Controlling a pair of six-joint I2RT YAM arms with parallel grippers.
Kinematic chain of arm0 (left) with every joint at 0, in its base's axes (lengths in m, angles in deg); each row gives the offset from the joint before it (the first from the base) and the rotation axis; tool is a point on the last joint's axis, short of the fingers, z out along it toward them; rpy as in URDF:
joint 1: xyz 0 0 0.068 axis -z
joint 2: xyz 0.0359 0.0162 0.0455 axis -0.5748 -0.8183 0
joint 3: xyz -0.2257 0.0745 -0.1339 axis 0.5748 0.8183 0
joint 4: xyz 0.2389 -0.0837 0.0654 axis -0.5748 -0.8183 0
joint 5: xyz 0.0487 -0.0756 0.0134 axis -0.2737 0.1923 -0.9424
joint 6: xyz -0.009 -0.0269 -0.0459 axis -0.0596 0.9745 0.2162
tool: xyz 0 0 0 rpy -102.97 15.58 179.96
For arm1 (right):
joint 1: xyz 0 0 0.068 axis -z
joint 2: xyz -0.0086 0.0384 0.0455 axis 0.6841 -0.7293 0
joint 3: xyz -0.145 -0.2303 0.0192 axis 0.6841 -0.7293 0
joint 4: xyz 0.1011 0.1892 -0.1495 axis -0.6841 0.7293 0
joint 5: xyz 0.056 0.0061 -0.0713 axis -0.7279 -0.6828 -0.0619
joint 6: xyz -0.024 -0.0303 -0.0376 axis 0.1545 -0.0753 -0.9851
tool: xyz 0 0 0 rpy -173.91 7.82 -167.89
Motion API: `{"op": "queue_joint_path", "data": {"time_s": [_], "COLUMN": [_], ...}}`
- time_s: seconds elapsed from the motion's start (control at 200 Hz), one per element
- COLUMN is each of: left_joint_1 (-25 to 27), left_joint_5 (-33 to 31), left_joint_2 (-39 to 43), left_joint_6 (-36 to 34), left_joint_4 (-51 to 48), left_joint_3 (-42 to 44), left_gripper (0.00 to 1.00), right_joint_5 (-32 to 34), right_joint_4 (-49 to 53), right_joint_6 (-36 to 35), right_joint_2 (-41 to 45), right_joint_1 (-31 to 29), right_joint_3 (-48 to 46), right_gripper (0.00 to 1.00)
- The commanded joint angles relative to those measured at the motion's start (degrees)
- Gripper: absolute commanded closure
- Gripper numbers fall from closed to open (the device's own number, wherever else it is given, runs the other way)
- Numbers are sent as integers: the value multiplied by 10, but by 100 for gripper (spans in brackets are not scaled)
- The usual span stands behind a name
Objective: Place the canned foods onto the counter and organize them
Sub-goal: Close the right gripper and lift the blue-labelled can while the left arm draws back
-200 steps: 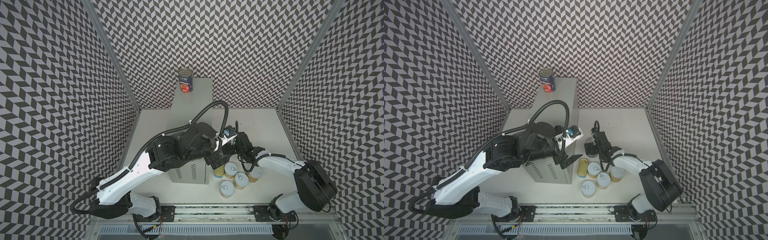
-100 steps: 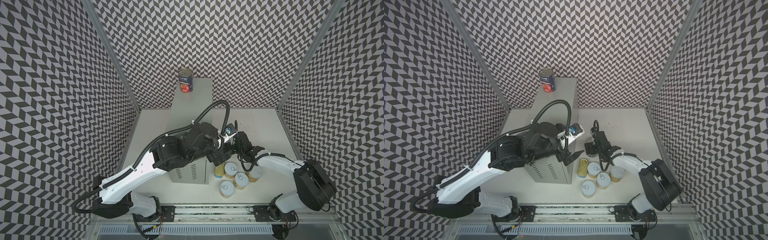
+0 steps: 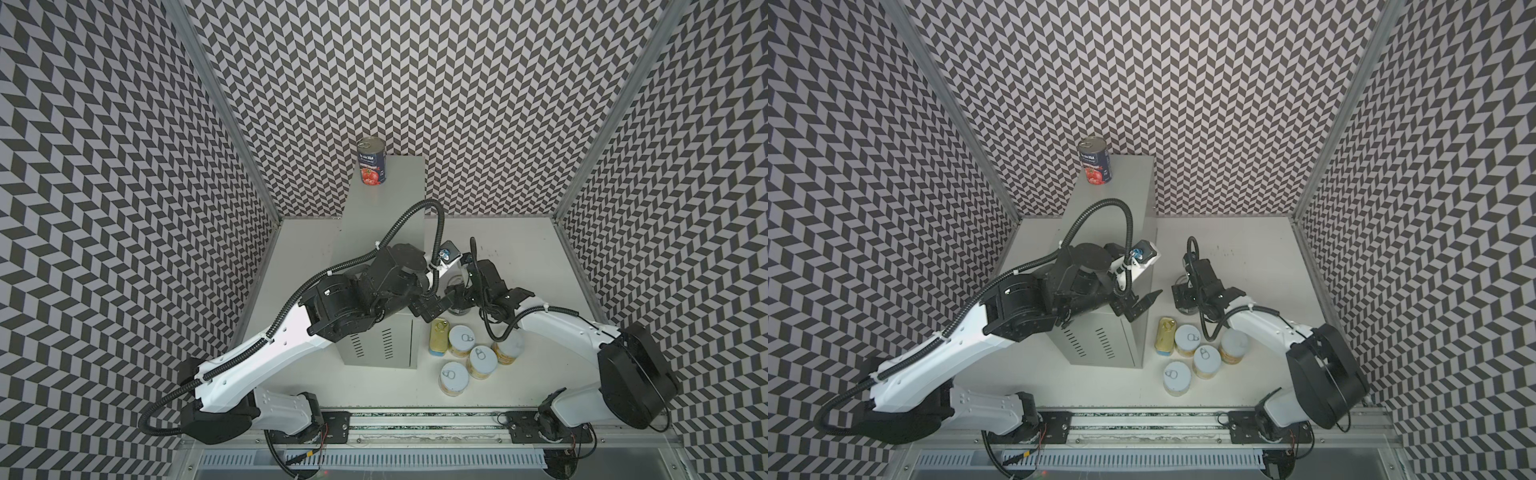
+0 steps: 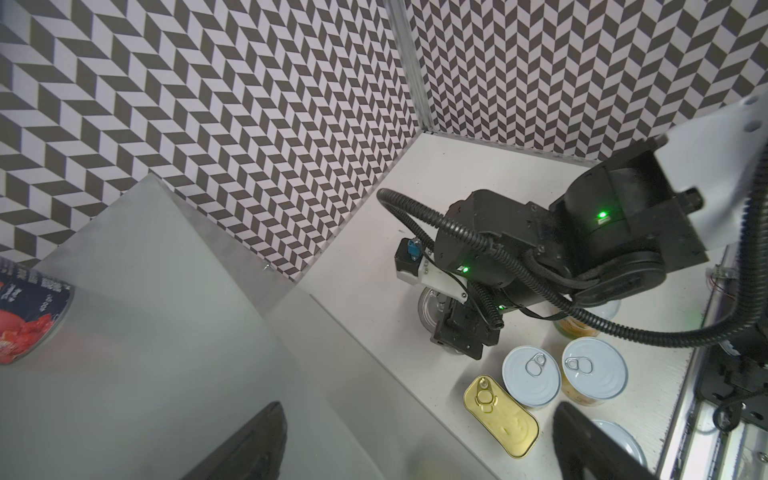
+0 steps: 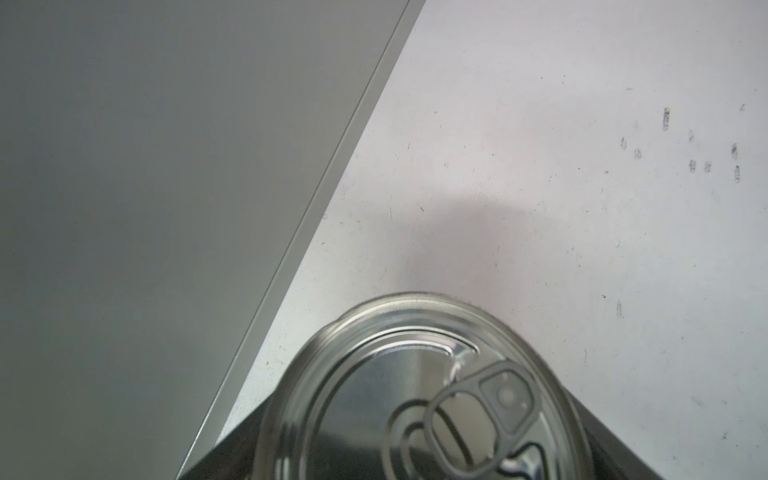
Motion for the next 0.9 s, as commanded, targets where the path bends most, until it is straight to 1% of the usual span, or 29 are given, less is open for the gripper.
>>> {"op": "queue_joint_path", "data": {"time_s": [0.0,0.2,0.521,0.896], "left_joint_1": [-16,-39,-67,-76], "left_joint_5": [10,13,13,10], "left_joint_2": [31,62,107,154], "left_joint_6": [0,2,3,2], "left_joint_4": [40,65,95,119], "left_joint_3": [14,47,85,118], "left_gripper": [0,0,0,0], "right_joint_5": [22,25,24,-26], "right_joint_4": [-80,-89,-46,-3], "right_joint_6": [-11,-23,-59,-99], "right_joint_2": [51,78,104,151], "right_joint_1": [0,1,0,1], "right_joint_3": [47,66,158,273], "right_gripper": [39,39,39,39]}}
